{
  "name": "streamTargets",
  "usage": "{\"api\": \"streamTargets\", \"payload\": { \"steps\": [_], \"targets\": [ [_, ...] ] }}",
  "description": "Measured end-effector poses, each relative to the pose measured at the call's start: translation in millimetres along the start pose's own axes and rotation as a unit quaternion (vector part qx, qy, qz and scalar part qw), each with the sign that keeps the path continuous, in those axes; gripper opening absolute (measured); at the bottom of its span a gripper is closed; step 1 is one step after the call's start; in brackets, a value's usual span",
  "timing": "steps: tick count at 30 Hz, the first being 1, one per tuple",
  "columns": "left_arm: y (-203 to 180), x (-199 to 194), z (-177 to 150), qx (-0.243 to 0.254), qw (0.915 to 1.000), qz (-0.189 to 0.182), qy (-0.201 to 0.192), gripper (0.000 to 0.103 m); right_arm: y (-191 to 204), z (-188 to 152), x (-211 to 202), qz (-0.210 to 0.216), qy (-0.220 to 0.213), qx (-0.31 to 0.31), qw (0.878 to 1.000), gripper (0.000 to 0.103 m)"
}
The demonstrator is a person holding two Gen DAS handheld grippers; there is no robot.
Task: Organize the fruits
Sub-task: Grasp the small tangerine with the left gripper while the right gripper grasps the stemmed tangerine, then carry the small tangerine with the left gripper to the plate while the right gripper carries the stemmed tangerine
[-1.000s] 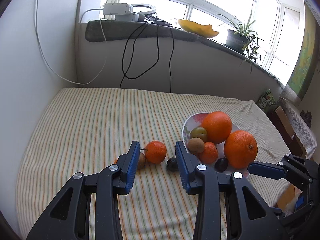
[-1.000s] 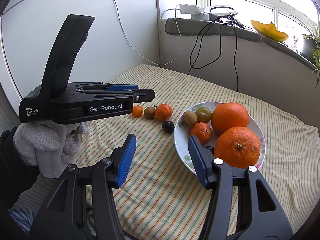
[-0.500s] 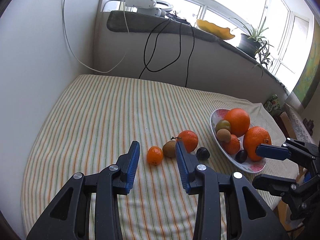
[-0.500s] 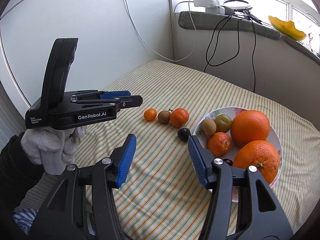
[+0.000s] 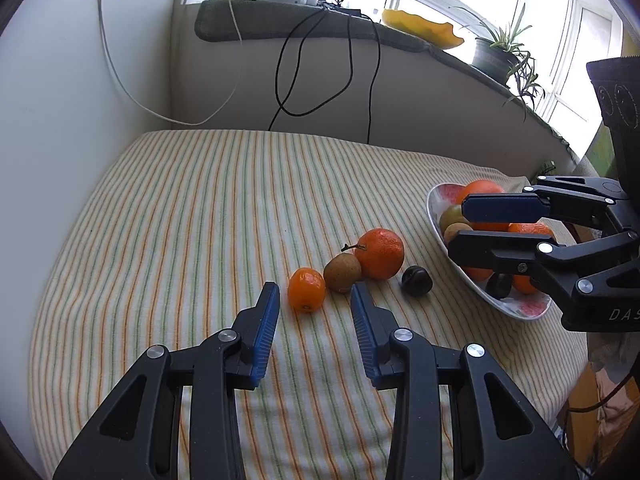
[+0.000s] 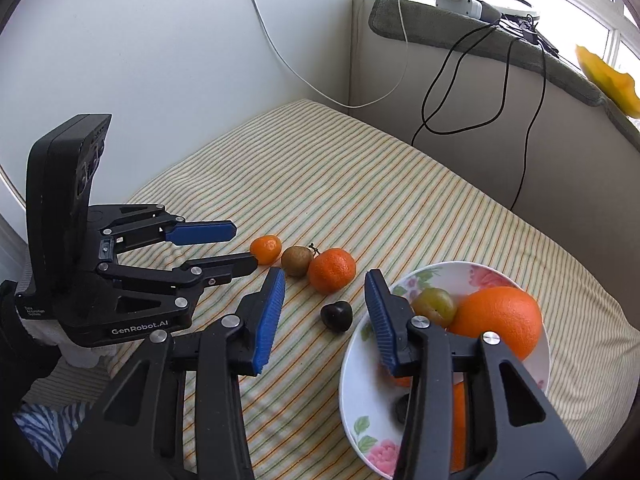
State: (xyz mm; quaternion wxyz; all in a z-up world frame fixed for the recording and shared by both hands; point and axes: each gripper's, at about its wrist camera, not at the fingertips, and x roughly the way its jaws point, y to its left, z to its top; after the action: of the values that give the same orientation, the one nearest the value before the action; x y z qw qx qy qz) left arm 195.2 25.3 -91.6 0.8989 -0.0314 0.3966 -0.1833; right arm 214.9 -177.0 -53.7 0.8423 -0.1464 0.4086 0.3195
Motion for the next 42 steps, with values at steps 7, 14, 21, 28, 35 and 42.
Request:
{"api": "streamTargets", "payload": {
  "steps": [7,14,21,28,35,42],
  "targets": [
    [5.1,9.0,0.0,0.002,0.9999,0.0,0.01,0.035,4.4,8.2,27.1,-0.003,0.036,-0.051,0.998,0.043],
    [6.7,18.4,0.8,0.002,0.9998,-0.005,0.02,0.033,2.4,13.9,50.9,-0.012,0.064,-0.073,0.995,0.041],
    [9.0,23.8,2.8,-0.002,0.9996,-0.005,0.026,0.032,-0.9,16.2,62.2,-0.01,0.076,-0.084,0.994,0.041],
    [8.2,29.6,4.2,-0.001,0.9994,-0.004,0.034,0.028,4.7,21.2,68.2,-0.005,0.087,-0.104,0.991,0.041],
    [10.7,32.1,5.7,-0.003,0.9994,-0.007,0.035,0.023,6.0,19.9,75.1,0.005,0.097,-0.101,0.99,0.041],
    [11.5,32.9,6.3,-0.003,0.9993,-0.005,0.037,0.022,4.1,20.7,79.5,0.018,0.1,-0.088,0.991,0.04]
  ]
}}
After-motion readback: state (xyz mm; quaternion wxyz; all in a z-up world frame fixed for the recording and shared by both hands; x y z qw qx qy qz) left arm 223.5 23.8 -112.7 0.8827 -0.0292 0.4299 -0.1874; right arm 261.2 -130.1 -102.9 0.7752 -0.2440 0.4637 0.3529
